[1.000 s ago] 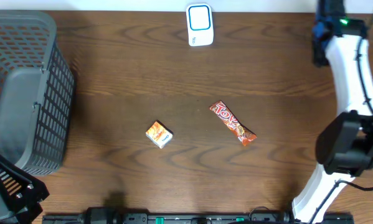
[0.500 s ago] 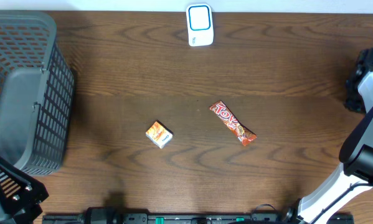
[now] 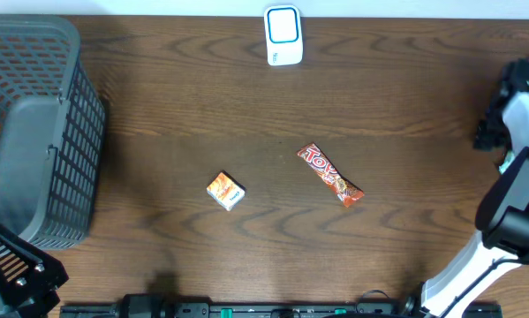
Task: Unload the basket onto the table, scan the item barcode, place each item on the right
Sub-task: 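Move the right gripper back over the orange-red snack bar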
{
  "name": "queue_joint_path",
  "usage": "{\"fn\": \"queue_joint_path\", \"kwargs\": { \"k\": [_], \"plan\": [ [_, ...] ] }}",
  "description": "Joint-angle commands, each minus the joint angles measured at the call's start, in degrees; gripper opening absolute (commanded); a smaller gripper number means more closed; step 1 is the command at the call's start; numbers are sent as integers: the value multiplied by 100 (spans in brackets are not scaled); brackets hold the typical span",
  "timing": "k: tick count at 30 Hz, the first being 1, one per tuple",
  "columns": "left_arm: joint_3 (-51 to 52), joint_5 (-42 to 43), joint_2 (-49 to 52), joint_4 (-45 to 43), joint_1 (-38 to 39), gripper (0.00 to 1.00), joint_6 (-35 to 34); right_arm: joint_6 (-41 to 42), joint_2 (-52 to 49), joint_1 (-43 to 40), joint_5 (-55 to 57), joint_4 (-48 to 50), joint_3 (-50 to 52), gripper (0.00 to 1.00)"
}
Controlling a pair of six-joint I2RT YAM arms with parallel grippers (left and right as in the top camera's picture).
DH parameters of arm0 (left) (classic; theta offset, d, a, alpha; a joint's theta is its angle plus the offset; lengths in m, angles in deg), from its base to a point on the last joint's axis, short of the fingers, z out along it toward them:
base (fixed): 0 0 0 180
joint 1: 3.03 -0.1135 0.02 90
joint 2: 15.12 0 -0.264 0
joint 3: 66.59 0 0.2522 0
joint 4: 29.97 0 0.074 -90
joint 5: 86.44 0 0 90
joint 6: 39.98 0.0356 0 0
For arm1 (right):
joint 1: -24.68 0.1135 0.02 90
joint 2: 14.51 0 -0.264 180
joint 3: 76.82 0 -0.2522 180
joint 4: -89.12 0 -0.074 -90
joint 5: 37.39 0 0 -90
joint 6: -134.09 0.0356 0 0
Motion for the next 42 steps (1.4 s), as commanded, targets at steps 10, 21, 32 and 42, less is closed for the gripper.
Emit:
{"fn": "queue_joint_path", "kwargs": {
  "k": [10, 21, 32, 42],
  "plan": [
    [28, -461, -66, -63, -13, 98, -50, 37, 269, 2179, -3279, -1084, -944, 99],
    [28, -643, -66, -98, -13, 98, -50, -98, 264, 4089, -4295, -2046, -933, 99],
    [28, -643, -66, -103, -13, 98, -50, 280, 251, 5348, -2177, -1419, -310, 99],
    [28, -695, -63, -101, -13, 98, -52, 702, 232, 5602, -1606, -376, 778, 92]
  ]
}}
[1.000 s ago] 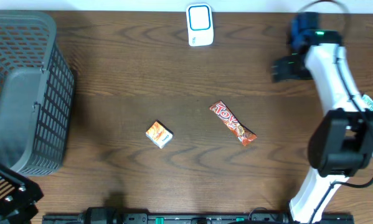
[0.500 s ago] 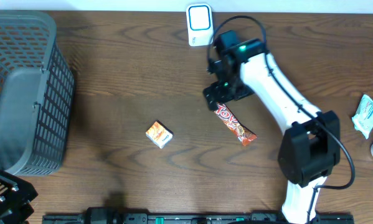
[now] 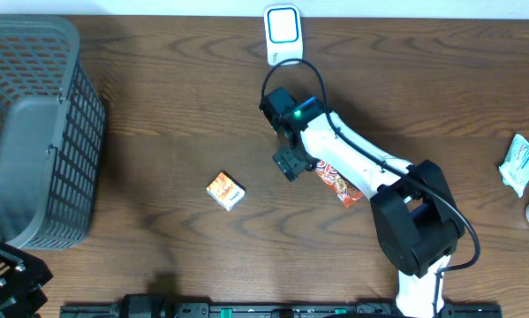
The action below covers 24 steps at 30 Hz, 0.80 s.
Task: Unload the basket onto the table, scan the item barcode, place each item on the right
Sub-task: 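Move the right gripper back over the orange-red snack bar, then lower the right gripper and grasp the snack bar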
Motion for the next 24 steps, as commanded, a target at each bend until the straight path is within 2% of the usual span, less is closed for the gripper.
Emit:
{"fn": "queue_joint_path", "kwargs": {
  "k": [1, 6, 13, 16, 24],
  "plan": [
    [28, -160, -61, -44, -13, 98, -50, 245, 90, -9, 350, 125, 238, 91],
    [31, -922, -50, 498, -13, 98, -52, 17, 87, -9, 369, 426, 435, 86],
    [210, -955, -42, 1843, -13, 98, -402, -13, 87, -4, 1174, 721, 638, 73],
    [321, -953, -42, 2061, -13, 98, -404, -15, 87, -4, 1349, 802, 645, 66],
    [514, -955, -42, 2520, -13, 98, -400, -15, 85, 13, 1434, 1093, 953, 61]
  ]
}}
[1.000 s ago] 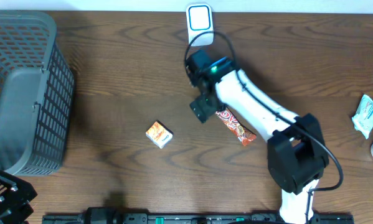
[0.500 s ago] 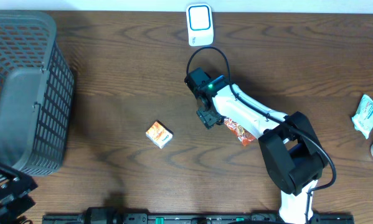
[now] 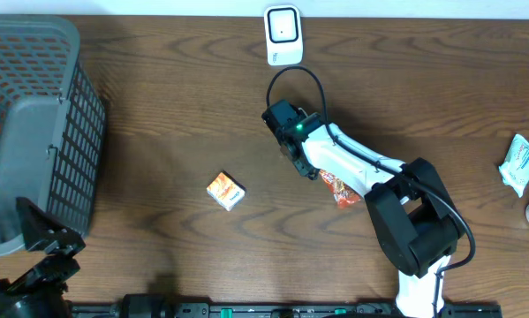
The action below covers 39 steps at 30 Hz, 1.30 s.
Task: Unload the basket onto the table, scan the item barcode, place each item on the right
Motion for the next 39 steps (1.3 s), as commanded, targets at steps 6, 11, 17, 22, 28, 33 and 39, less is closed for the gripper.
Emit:
{"fn": "queue_joint_path", "kwargs": {
  "k": [6, 11, 17, 22, 28, 33, 39],
  "plan": [
    [33, -57, -39, 208, -13, 98, -74, 17, 85, 42, 175, 470, 769, 57],
    [33, -55, -39, 459, -13, 98, -74, 13, 85, 116, 216, 763, 1032, 27],
    [33, -55, -39, 627, -13, 98, -74, 216, 85, 114, 411, 789, 1067, 1],
    [33, -55, -39, 691, -13, 98, -74, 225, 136, 96, -647, 529, 870, 1],
    [33, -55, -39, 730, -13, 98, -74, -540, 474, -76, -4015, -673, -190, 1],
    [33, -55, -39, 730, -13, 98, -74, -870, 730, -286, -5899, -1438, -861, 1],
    [33, -55, -39, 732, -13, 98, -74, -1169, 763, -697, -7750, -1722, -918, 1]
  ]
}}
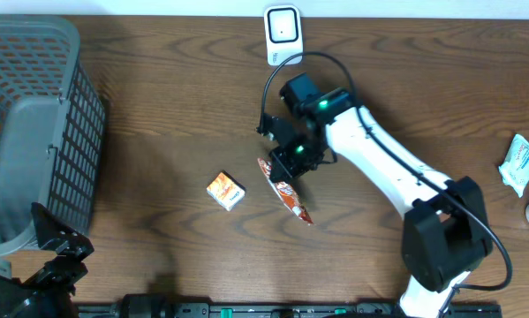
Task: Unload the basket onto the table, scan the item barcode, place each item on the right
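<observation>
The overhead view shows a red-orange candy bar [290,196] left of the table's middle, its upper end between the fingers of my right gripper [279,162], which is shut on it. Whether the bar's lower end touches the table cannot be told. The white barcode scanner [283,34] stands at the far edge, well beyond the bar. My left gripper [56,252] is at the near left corner, by the basket; whether it is open or shut is not shown.
A small orange box [225,191] lies just left of the bar. A grey mesh basket [34,132] fills the left side. At the far right edge lie a white packet [520,163] and a green-capped item.
The right gripper, then low over the bar's upper end, is now shut on it, and the bar has shifted left toward the orange box. The left arm has barely moved.
At first the bar lay right of centre with the right arm at the right edge. Then the right arm reached over the bar, then its gripper sat on the bar's upper end. Now the bar is gripped and sits further left.
</observation>
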{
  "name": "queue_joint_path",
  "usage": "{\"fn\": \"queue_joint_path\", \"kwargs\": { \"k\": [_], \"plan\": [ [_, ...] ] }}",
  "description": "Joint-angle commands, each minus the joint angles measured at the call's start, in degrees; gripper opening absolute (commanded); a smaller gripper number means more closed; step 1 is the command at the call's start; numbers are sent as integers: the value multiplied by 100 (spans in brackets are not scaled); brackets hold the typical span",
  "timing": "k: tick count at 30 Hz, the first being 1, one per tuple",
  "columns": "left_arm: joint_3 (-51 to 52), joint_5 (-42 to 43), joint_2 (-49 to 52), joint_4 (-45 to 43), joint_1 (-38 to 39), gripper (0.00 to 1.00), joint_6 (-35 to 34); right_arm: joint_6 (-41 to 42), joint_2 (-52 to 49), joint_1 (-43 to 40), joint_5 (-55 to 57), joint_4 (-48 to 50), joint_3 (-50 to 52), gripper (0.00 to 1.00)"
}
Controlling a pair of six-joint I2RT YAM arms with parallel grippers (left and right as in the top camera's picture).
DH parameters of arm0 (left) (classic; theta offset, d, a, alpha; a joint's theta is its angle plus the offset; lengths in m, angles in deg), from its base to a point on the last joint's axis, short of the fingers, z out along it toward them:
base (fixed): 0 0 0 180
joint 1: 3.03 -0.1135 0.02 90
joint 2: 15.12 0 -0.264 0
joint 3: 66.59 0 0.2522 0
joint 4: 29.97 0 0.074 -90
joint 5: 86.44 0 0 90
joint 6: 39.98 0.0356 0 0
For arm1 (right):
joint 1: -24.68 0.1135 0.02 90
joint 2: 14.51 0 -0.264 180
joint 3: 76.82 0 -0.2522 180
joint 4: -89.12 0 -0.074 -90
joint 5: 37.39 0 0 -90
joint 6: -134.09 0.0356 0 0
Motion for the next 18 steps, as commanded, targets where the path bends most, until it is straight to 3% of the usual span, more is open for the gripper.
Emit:
{"fn": "queue_joint_path", "kwargs": {
  "k": [1, 7, 18],
  "plan": [
    [26, -50, -39, 0, -13, 98, 7, -317, 24, -302, -1954, -35, 17, 1],
    [26, -50, -39, 2, -13, 98, 7, -522, -9, -619, -3270, 103, 245, 1],
    [26, -50, -39, 0, -13, 98, 7, -1189, -9, -732, -4374, 48, 256, 1]
  ]
}}
